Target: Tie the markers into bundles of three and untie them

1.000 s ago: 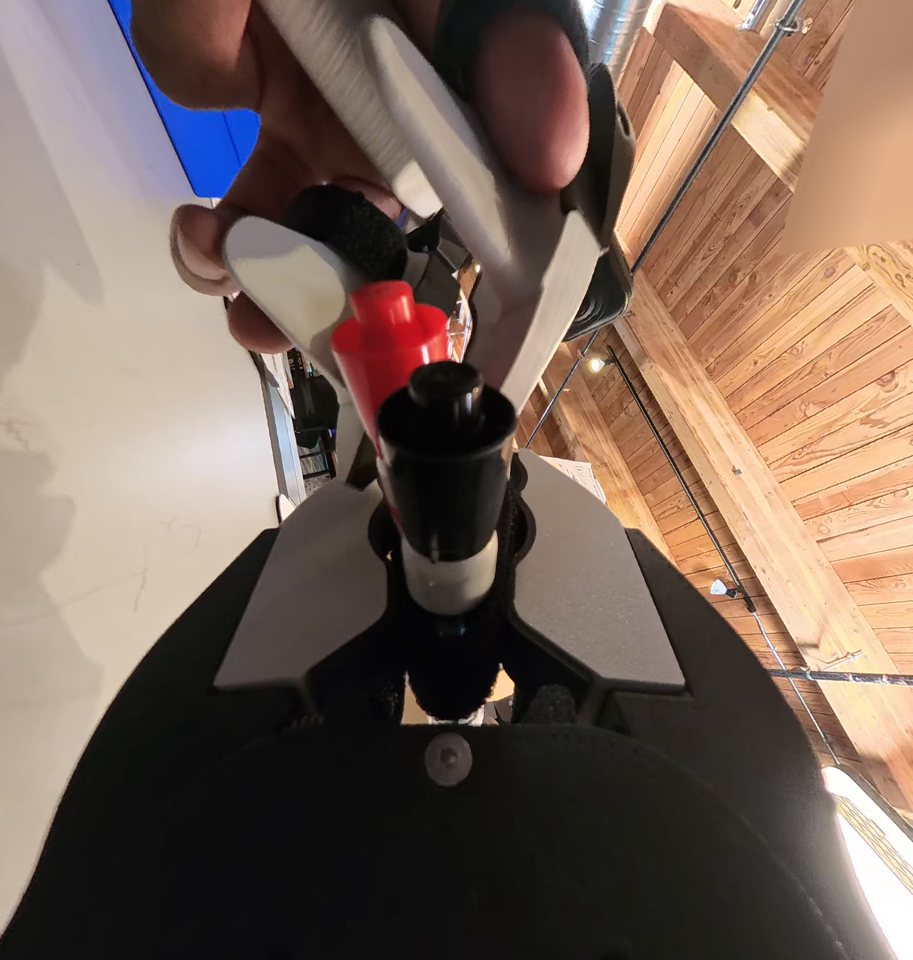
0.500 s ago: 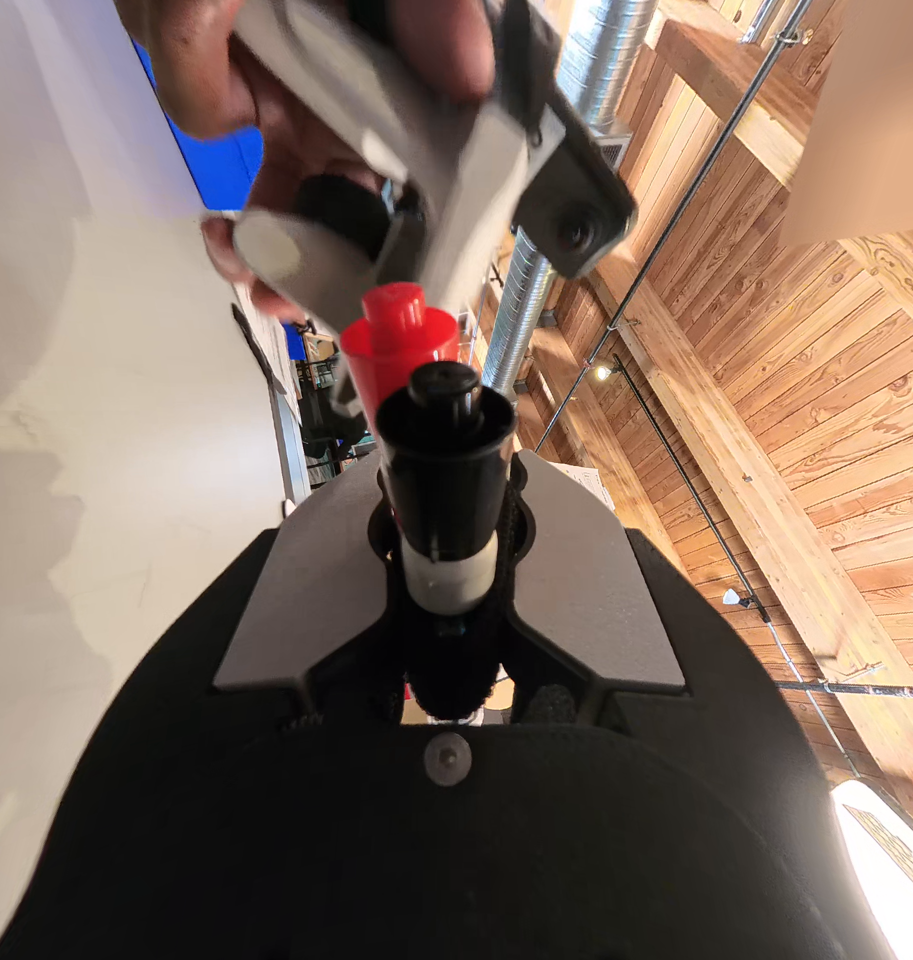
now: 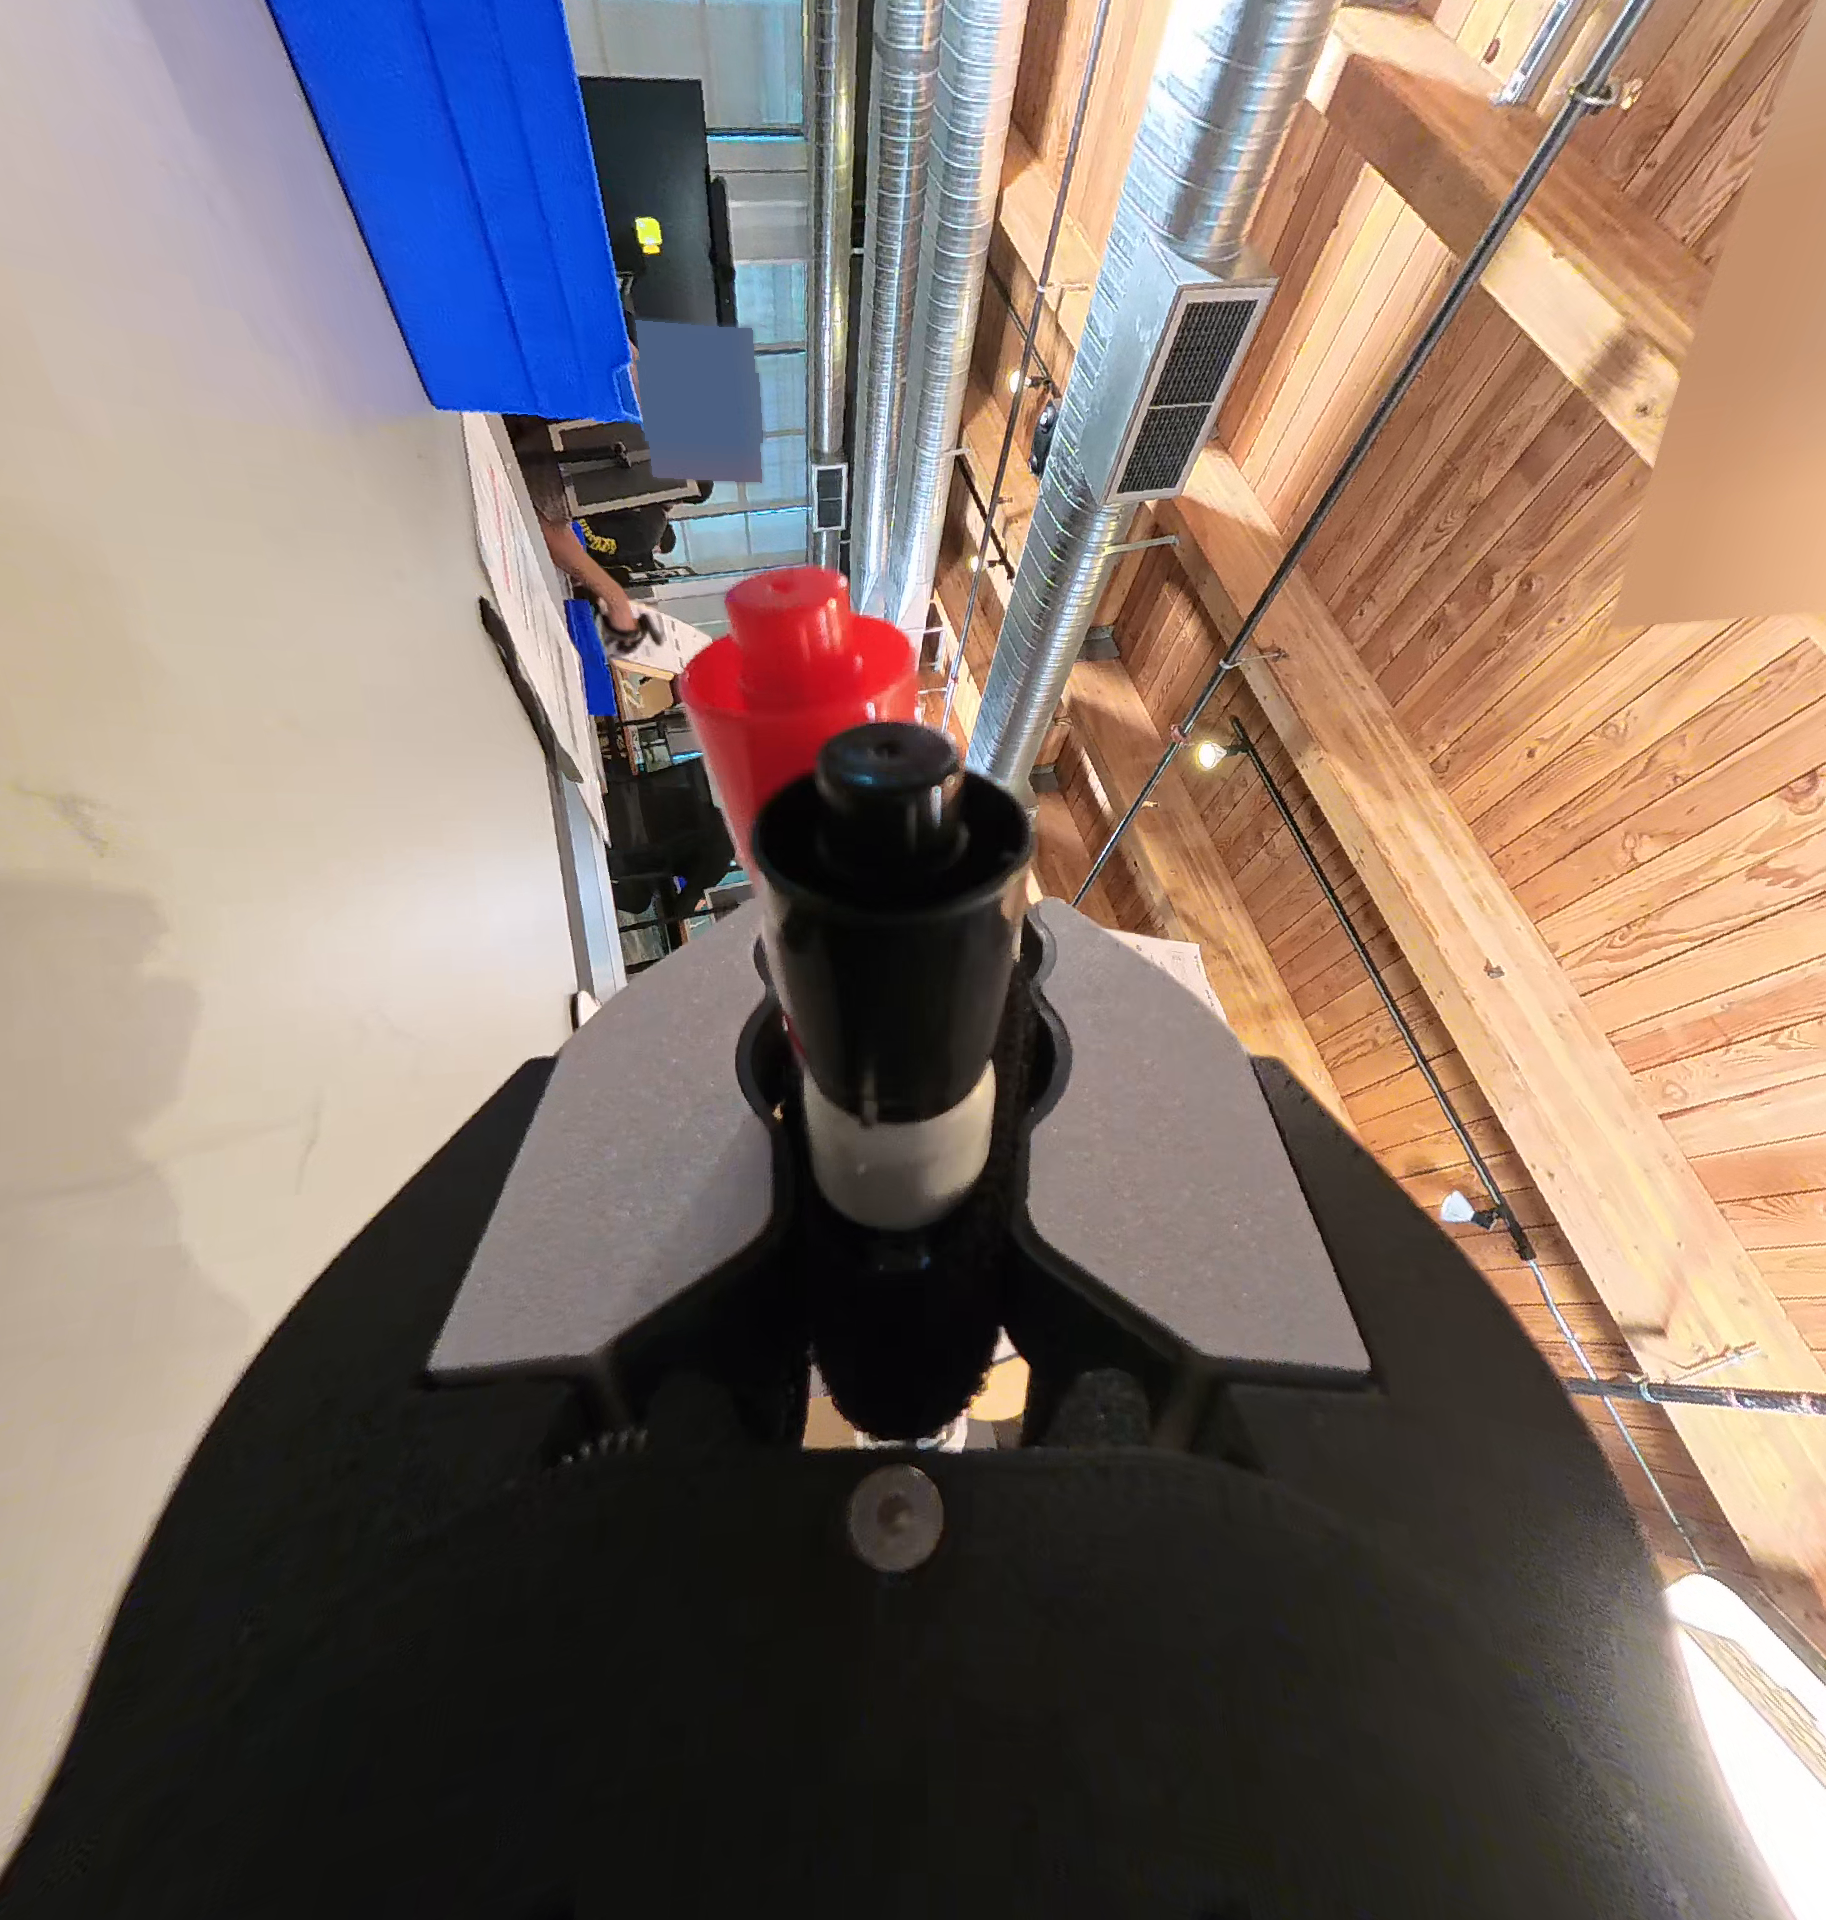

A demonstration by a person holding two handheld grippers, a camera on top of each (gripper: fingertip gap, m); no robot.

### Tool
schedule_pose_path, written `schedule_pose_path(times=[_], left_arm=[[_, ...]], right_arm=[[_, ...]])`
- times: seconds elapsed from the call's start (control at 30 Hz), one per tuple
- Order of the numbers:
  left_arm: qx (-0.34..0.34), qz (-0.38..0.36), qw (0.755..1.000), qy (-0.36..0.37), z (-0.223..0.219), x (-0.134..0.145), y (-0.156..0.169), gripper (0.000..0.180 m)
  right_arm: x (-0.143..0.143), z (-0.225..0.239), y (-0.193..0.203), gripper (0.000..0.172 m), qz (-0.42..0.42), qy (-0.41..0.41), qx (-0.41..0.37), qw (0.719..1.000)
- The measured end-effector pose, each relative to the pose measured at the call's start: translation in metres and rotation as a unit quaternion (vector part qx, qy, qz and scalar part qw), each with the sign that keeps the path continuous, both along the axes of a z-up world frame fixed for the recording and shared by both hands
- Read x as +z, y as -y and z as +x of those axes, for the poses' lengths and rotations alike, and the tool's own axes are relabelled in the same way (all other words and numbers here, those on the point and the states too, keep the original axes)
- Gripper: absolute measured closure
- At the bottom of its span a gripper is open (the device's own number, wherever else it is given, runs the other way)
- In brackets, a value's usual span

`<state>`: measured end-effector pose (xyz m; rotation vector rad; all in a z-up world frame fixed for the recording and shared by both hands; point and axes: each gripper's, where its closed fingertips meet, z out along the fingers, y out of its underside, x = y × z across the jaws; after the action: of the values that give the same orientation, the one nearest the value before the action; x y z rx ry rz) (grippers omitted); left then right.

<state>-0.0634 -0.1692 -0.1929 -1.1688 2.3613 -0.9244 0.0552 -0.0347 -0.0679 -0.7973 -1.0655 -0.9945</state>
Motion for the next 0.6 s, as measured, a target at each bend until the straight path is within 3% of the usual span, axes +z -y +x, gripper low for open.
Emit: schedule_pose_path(times=[0.03, 0.27, 0.37, 0.6], left_arm=[[0.008, 0.004, 1.000, 0.004, 0.004, 0.000, 0.001, 0.159], [0.023, 0.006, 1.000, 0.008, 0.013, 0.001, 0.000, 0.162], [0.046, -0.041, 0.998, 0.014, 0.010, 0.010, -0.013, 0.162], [0.148, -0.161, 0.972, 0.083, -0.002, 0.054, -0.084, 0.163]], right_arm=[[0.000, 0.000, 0.000, 0.130, 0.001, 0.002, 0.000, 1.000], [-0.003, -0.001, 0.000, 0.130, 0.000, 0.012, 0.002, 1.000], [-0.004, -0.002, 0.000, 0.130, -0.001, 0.014, 0.004, 1.000], [-0.007, -0.001, -0.002, 0.130, -0.005, 0.016, 0.008, 1.000]])
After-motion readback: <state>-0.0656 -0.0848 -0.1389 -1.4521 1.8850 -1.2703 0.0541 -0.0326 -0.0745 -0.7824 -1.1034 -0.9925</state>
